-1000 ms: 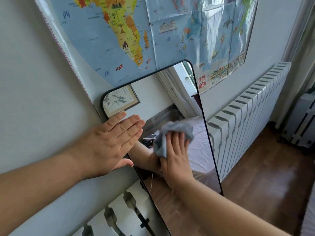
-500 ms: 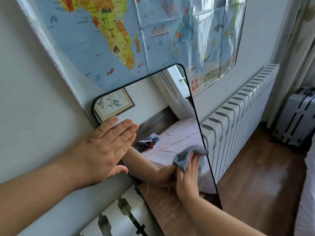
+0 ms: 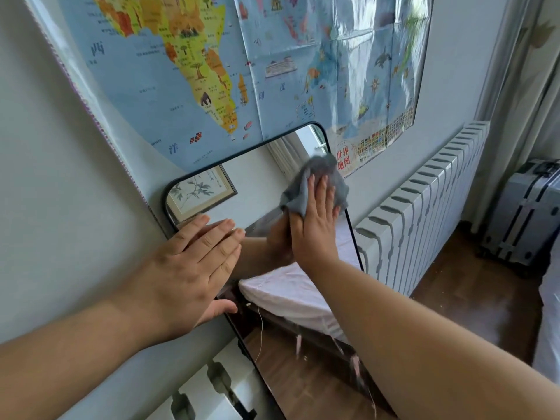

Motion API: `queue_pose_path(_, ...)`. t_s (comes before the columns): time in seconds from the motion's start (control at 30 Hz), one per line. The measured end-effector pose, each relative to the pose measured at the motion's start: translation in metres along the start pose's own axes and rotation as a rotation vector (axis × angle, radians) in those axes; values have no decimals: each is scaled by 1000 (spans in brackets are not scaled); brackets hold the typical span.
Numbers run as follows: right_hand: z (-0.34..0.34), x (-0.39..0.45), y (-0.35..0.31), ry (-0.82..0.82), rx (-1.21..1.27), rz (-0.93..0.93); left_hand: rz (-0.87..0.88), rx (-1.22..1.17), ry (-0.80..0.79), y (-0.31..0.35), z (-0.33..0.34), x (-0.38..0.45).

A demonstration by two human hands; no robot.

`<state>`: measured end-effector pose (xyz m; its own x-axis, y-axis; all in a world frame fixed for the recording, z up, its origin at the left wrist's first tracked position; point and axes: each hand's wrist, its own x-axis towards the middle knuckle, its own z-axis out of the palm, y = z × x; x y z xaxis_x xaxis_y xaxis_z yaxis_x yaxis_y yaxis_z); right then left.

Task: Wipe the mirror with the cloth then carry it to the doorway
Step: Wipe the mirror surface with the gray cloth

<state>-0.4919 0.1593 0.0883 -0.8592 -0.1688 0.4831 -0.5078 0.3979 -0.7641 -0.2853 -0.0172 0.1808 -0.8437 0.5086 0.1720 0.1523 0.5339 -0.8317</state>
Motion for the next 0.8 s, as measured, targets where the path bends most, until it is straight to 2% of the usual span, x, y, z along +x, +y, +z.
queue_pose_path(0.13,19,-88,65,-18,-54,162,-44,-37,-25,10,-1,14)
queue_pose_path(0.27,32,-98,54,31,20,342,29,-56,-58,26,4,30)
queue_pose_path(0.33,22,-72,25,-19,29,258,54,-55,-93,32,8,34)
queue_pose_path(0.43,2,-34,-8,-93,-30,-1,49,-44,-92,33,11,35)
queue_pose_path(0.53,1,-32,-2,-91,-77,-62,59,-42,-96,34,13,32)
queue_pose_path(0.6,12,-58,30,-60,-57,47,48,-41,-93,35,14,31)
queue_pose_path(0.67,23,-100,68,-41,-6,308,20,-24,-106,37,14,32)
queue_pose_path(0.73,28,-137,95,-105,32,510,10,-1,-171,44,14,33)
queue_pose_path(0.8,29,-147,101,-161,34,570,-9,6,-193,51,13,31)
